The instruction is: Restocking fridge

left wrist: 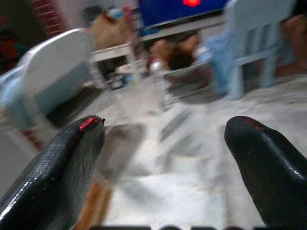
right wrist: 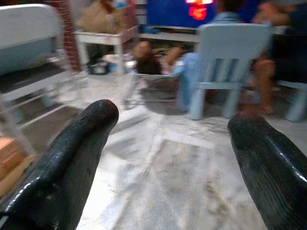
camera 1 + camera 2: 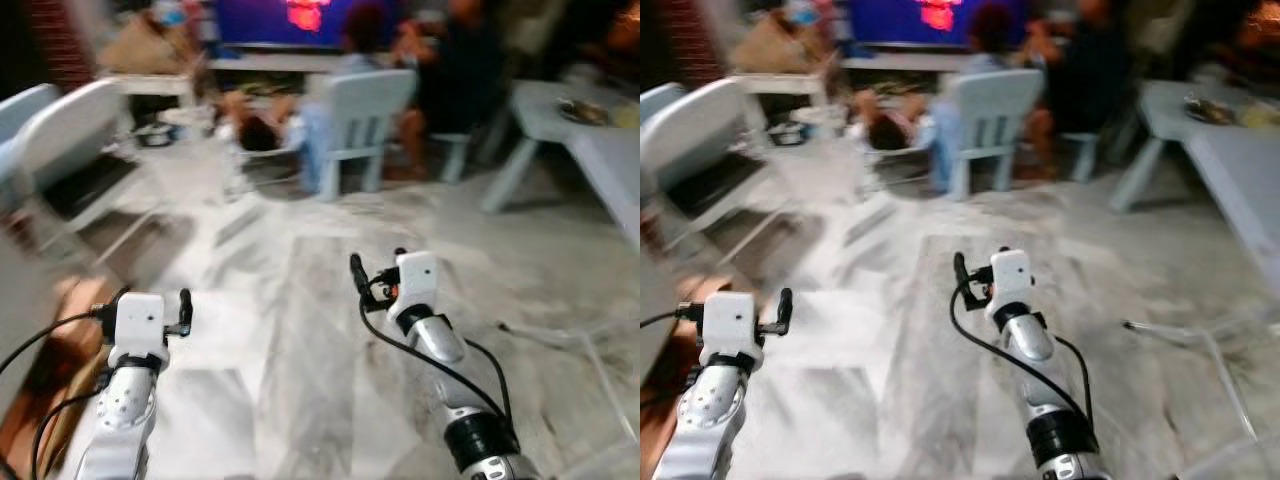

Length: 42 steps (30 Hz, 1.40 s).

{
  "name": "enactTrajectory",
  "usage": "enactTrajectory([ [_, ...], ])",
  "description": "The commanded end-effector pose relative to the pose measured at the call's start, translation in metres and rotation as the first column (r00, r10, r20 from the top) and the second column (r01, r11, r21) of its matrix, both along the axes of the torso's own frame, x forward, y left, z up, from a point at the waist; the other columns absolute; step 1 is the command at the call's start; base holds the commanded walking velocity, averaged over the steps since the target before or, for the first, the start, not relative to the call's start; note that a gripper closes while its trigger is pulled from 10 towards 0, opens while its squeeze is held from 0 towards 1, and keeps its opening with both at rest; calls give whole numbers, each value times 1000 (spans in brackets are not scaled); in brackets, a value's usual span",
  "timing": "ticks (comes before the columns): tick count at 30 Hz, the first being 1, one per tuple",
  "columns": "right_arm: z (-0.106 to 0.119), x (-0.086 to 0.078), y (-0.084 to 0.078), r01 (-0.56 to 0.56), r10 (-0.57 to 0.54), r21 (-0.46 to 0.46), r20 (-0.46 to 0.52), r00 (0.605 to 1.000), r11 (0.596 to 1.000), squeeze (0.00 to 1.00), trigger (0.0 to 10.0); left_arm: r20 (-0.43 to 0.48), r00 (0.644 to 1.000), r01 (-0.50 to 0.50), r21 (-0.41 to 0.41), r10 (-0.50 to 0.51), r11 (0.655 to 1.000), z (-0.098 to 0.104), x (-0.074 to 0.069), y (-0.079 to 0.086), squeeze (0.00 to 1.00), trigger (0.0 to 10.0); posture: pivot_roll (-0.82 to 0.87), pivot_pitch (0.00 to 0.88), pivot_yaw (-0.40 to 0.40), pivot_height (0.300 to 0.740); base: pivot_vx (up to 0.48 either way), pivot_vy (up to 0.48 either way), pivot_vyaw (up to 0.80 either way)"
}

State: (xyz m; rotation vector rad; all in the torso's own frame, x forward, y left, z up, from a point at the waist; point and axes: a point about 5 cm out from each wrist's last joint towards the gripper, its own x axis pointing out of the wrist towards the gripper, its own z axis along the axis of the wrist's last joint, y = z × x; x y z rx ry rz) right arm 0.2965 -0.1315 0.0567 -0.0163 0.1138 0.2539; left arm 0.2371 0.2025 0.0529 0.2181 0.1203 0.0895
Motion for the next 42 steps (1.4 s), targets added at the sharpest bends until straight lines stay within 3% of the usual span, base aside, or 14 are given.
enactTrajectory([
  [1,4,2,-3,20,-20,0,16,1000,1000,0,10000,6,1000,23,7,-23,1000,1,1,-4,0,10000,28,5,24,740,472,0,0],
  [5,6,-2,2,-34,34,20,31,999,999,0,10000,7,1000,2,10,-2,1000,0,1,1,0,10000,31,11,5,740,474,0,0],
  [10,2,-6,-14,32,-32,-25,21,999,999,0,10000,-6,1000,-19,21,19,1000,-7,-5,-3,0,10000,11,0,9,740,170,0,86],
  [12,1,-18,-24,37,-33,-88,55,998,995,0,10000,-29,997,-73,17,73,997,-11,-21,12,0,10000,18,0,6,740,0,0,0],
  [15,-1,-26,-32,54,-47,-98,68,997,994,0,10000,-42,993,-107,36,109,994,-14,-37,26,0,10000,28,0,1,740,0,0,0],
  [17,-2,-28,-35,73,-66,-108,62,996,991,0,10000,-42,993,-110,45,112,993,-14,-40,28,0,10000,29,0,1,740,0,0,0],
  [33,-1,-29,-36,74,-66,-110,72,995,991,0,10000,-43,993,-112,47,114,993,-14,-42,29,0,10000,27,0,3,740,0,0,0],
  [35,13,-39,-67,297,-284,-77,145,948,952,0,10000,-14,995,-101,83,102,991,-9,-33,39,0,10000,-22,0,28,740,0,0,0],
  [36,12,-40,-69,308,-294,-90,143,945,947,0,10000,-6,995,-102,90,103,991,-7,-28,42,0,10000,-21,0,27,740,0,0,0],
  [42,19,-33,-57,242,-220,-123,166,961,963,0,10000,18,994,-111,100,109,989,-3,-22,44,0,10000,-7,0,17,740,0,0,367],
])
